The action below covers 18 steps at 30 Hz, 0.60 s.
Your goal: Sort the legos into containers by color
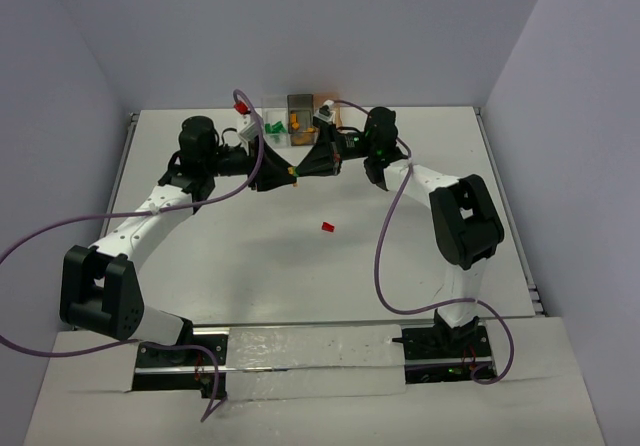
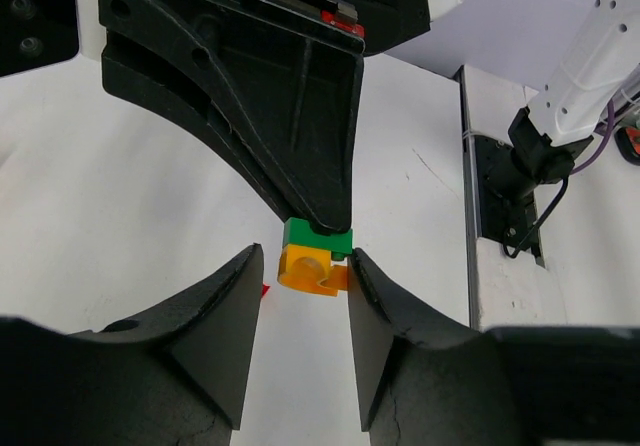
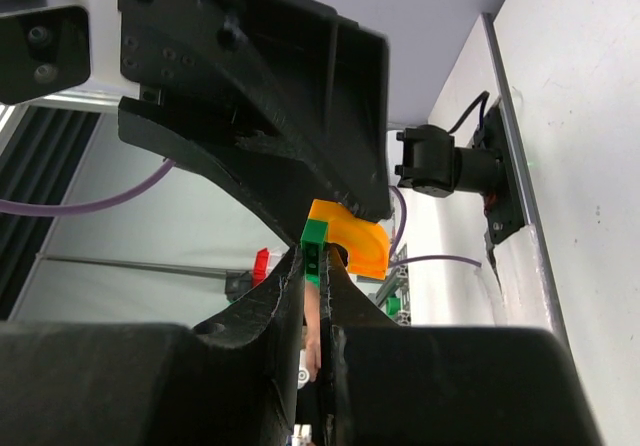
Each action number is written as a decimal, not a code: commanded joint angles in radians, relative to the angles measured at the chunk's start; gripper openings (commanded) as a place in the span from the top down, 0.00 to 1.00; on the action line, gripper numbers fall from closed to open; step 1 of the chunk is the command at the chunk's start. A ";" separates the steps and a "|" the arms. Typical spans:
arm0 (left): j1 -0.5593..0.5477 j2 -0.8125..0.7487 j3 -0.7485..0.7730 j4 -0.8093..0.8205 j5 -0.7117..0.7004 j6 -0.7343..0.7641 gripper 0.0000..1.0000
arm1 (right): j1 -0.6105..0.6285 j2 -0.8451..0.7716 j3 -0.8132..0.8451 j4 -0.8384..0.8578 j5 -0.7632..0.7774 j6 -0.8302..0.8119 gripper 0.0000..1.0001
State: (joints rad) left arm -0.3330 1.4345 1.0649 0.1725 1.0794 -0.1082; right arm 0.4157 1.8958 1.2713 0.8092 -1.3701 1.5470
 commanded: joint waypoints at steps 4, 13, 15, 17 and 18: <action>-0.003 0.000 0.052 -0.007 -0.011 0.032 0.64 | -0.001 0.000 0.017 -0.019 -0.010 -0.042 1.00; -0.002 0.001 0.054 -0.057 -0.045 0.063 0.98 | -0.029 -0.005 0.029 -0.027 -0.008 -0.048 1.00; 0.000 0.003 0.050 -0.066 -0.050 0.070 1.00 | -0.037 -0.010 0.035 -0.026 -0.008 -0.048 1.00; 0.002 0.003 0.042 -0.074 -0.058 0.076 1.00 | -0.052 -0.020 0.036 -0.023 -0.008 -0.050 1.00; 0.004 0.004 0.039 -0.075 -0.061 0.077 1.00 | -0.058 -0.024 0.035 -0.022 -0.009 -0.050 1.00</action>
State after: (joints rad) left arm -0.3389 1.4357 1.0691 0.1233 1.0532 -0.0661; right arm 0.3975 1.9026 1.2716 0.7616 -1.3629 1.5137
